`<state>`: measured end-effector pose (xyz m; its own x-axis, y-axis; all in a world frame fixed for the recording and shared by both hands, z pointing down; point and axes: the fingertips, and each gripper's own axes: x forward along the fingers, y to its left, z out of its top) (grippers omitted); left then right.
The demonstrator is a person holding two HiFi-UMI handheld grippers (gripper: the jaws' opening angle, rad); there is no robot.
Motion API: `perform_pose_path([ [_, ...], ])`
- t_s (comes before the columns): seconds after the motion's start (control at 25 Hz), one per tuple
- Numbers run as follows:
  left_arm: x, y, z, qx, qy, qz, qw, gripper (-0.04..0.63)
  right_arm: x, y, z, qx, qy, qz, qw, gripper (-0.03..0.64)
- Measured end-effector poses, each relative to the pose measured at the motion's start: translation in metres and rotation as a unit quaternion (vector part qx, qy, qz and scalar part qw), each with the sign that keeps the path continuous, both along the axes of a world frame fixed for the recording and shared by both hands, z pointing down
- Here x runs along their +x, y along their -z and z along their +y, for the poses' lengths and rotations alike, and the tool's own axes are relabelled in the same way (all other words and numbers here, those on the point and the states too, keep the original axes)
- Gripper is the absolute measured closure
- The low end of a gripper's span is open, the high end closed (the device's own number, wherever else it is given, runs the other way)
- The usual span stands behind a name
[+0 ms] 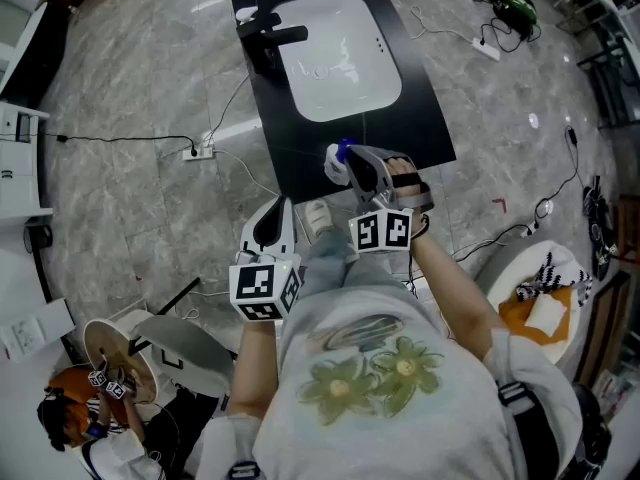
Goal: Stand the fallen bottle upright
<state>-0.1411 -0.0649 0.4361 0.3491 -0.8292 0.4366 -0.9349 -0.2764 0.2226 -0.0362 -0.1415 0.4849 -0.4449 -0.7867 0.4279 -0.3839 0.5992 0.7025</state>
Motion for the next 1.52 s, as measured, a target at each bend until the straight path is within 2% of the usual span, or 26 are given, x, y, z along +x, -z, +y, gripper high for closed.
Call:
perform_pose_path([
  [1.24,0.008,0.003,0.033,0.006,0.005,-0.003,1.0000,0.577,-0.013,-0.002,0.044,-0.020,0.050,-0.010,0.998,0.543],
  [1.52,0.011,0.001,0.037,0.004,0.004,-0.005,1.0000,0.577,-0.013,-0.005,0.044,-0.030,0.042,-0.016,0.999,0.541],
])
